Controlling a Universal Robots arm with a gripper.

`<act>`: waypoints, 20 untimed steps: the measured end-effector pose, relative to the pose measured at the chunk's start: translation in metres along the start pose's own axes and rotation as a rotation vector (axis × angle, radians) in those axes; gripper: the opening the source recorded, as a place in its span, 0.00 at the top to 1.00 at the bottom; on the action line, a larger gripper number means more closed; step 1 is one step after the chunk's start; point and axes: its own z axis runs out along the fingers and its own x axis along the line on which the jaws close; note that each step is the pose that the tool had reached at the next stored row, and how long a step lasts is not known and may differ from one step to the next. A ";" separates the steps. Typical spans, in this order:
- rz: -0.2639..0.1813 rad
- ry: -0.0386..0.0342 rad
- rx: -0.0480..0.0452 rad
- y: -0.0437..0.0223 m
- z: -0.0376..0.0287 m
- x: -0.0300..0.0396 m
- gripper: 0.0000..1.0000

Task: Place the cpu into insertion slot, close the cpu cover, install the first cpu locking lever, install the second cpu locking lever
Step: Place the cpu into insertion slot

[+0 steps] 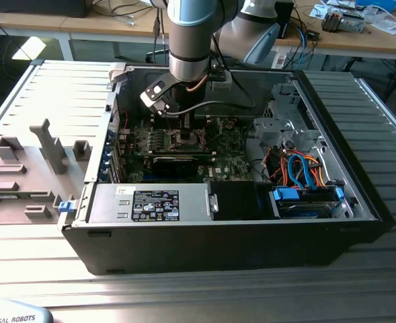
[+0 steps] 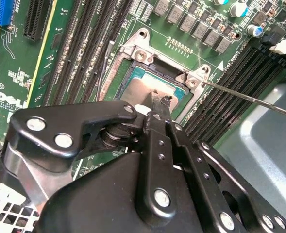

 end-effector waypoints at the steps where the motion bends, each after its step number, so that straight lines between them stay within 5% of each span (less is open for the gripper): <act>1: 0.000 0.0000 0.0000 0.0000 -0.0007 0.0000 0.89; 10: 0.000 -0.0001 0.0000 0.0001 -0.0100 0.0002 0.89; 20: 0.000 0.0000 0.0003 0.0024 -0.0108 0.0003 0.89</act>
